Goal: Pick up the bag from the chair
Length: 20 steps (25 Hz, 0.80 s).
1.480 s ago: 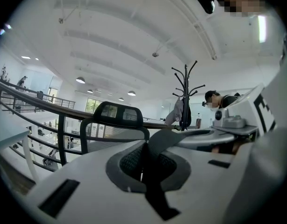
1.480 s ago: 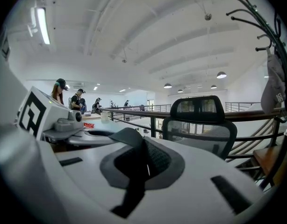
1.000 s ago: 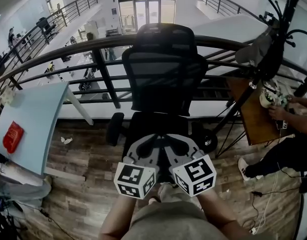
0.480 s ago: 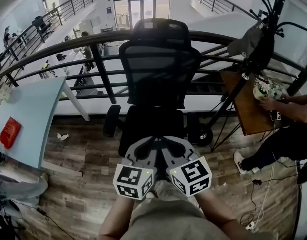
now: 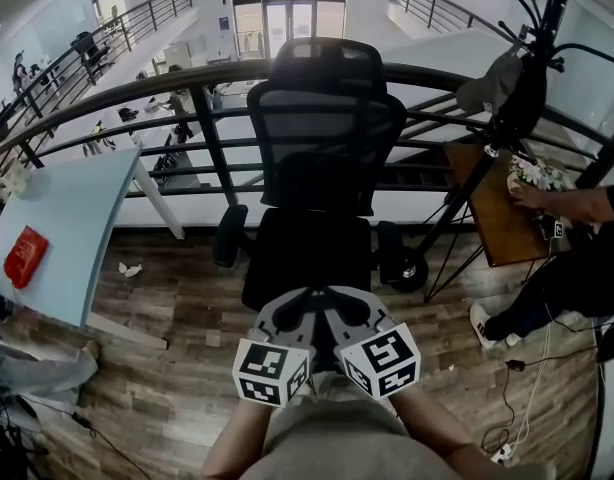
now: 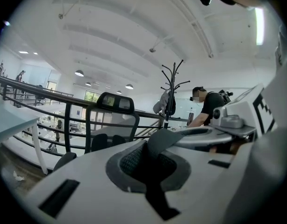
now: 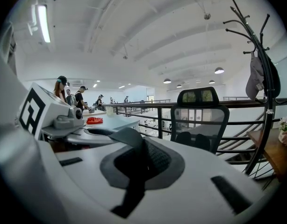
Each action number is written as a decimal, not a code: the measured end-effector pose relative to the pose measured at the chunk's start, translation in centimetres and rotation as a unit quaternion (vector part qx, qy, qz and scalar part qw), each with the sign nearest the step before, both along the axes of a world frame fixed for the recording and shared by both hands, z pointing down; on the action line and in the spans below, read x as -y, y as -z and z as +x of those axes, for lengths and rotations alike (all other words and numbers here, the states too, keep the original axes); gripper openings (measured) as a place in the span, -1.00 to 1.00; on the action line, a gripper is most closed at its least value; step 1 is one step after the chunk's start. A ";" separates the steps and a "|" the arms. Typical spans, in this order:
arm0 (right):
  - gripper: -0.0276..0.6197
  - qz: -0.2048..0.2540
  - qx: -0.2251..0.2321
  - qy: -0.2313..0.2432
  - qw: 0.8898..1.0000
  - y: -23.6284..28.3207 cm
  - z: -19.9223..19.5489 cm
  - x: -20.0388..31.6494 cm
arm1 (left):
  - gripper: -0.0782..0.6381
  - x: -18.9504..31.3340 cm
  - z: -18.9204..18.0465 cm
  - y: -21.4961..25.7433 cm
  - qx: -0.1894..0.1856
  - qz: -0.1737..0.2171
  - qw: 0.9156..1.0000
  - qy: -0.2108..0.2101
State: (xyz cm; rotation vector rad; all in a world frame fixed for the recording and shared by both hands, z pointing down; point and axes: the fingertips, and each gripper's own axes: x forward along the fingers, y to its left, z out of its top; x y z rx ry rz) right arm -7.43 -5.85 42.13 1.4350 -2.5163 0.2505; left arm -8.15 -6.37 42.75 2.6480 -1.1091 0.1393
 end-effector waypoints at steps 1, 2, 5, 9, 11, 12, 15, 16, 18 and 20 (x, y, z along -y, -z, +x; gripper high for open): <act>-0.91 -0.002 0.001 0.000 1.000 -0.3 -0.1 -0.3 | -0.78 -0.3 -0.1 -0.3 0.001 -0.003 1.000 0.000; -0.91 -0.005 0.002 -0.001 1.000 -0.5 -0.1 -0.6 | -0.78 -0.7 -0.1 -0.5 0.002 -0.005 1.000 0.000; -0.91 -0.009 0.005 -0.002 1.000 -1.2 -0.1 -1.4 | -0.78 -1.5 -0.2 -1.3 0.005 -0.011 1.000 0.000; -0.91 -0.016 0.009 -0.004 1.000 -2.0 -0.5 -2.2 | -0.78 -2.3 -0.5 -2.1 0.008 -0.012 1.000 0.003; -0.91 -0.022 0.009 -0.005 1.000 -2.4 -0.6 -2.5 | -0.78 -2.6 -0.7 -2.5 0.009 -0.014 1.000 0.003; -0.91 -0.024 0.009 -0.004 1.000 -2.6 -0.7 -2.6 | -0.78 -2.7 -0.7 -2.7 0.009 -0.016 1.000 0.003; -0.91 -0.030 0.007 -0.004 1.000 -3.0 -0.9 -2.8 | -0.78 -2.9 -1.0 -3.1 0.010 -0.022 1.000 0.004; -0.91 -0.031 0.006 -0.004 1.000 -3.1 -1.0 -2.9 | -0.78 -2.9 -1.0 -3.3 0.010 -0.024 1.000 0.004; -0.91 -0.031 0.005 -0.005 0.999 -3.3 -1.1 -2.9 | -0.78 -3.1 -1.1 -3.5 0.010 -0.026 1.000 0.002; -0.91 -0.031 0.005 -0.006 0.999 -3.3 -1.1 -3.0 | -0.78 -3.1 -1.1 -3.5 0.010 -0.027 1.000 0.002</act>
